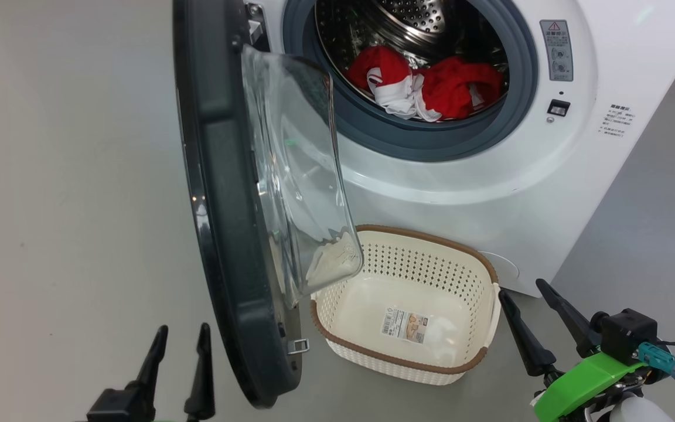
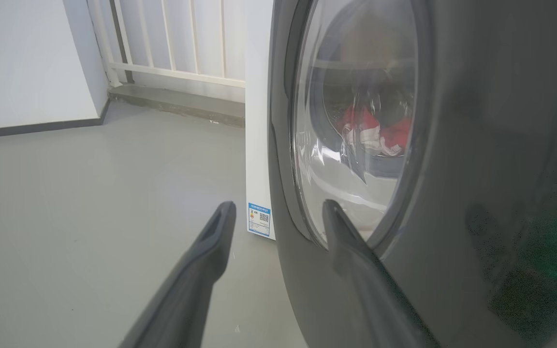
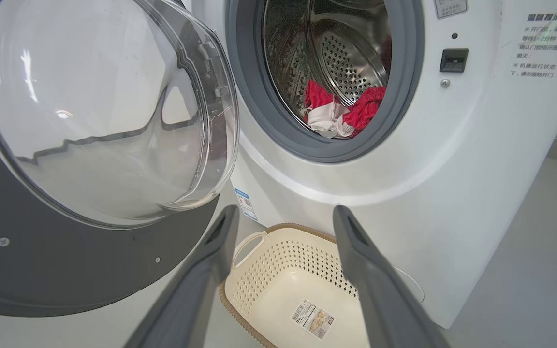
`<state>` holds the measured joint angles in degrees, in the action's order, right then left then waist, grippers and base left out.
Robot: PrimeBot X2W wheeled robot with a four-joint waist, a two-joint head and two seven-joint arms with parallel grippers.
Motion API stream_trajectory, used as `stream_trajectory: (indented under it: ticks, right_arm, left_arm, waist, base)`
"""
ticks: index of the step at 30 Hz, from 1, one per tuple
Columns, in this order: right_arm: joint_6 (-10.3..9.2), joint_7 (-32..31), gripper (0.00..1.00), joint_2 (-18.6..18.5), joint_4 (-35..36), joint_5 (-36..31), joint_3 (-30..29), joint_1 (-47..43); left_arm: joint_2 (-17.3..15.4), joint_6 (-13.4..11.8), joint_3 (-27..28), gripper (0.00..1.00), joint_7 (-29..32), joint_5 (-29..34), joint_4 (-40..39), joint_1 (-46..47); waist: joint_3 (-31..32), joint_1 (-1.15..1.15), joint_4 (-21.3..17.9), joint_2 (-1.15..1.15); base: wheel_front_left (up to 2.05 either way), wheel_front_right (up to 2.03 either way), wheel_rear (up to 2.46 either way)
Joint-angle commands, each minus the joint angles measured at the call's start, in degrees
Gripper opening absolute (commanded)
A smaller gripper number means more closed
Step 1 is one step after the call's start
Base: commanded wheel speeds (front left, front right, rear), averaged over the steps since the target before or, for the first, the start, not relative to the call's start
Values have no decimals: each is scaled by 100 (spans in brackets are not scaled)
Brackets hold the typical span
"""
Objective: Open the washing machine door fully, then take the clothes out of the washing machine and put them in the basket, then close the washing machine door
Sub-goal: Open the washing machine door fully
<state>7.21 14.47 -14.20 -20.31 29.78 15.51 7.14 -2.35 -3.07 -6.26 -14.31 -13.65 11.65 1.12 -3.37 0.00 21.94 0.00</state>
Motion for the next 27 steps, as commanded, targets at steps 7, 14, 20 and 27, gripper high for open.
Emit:
stream_trajectory:
  ticks: [7,14,20,27]
  right_arm:
    - [28,52,100,8,118,-125,20,-5]
    - [28,52,100,40,167,-159,-14,-30]
    - [28,52,100,29,193,-185,-59,-42]
    - [28,52,100,45,206,-211,-63,-44]
  left_arm:
    - [-53,-95,725,0,-69,-217,-462,167]
    - [-53,-169,1156,0,-69,-109,-1951,329]
    - [-53,-255,470,0,-69,255,-3310,330]
    - [-53,-69,-1088,0,-69,333,-3268,107]
  waist:
    - [76,0,10,0]
    - [109,0,24,0]
    - [120,0,25,0]
    - [106,0,-4,0]
  base:
    - [0,0,0]
    - [0,0,0]
    - [0,0,0]
    - [0,0,0]
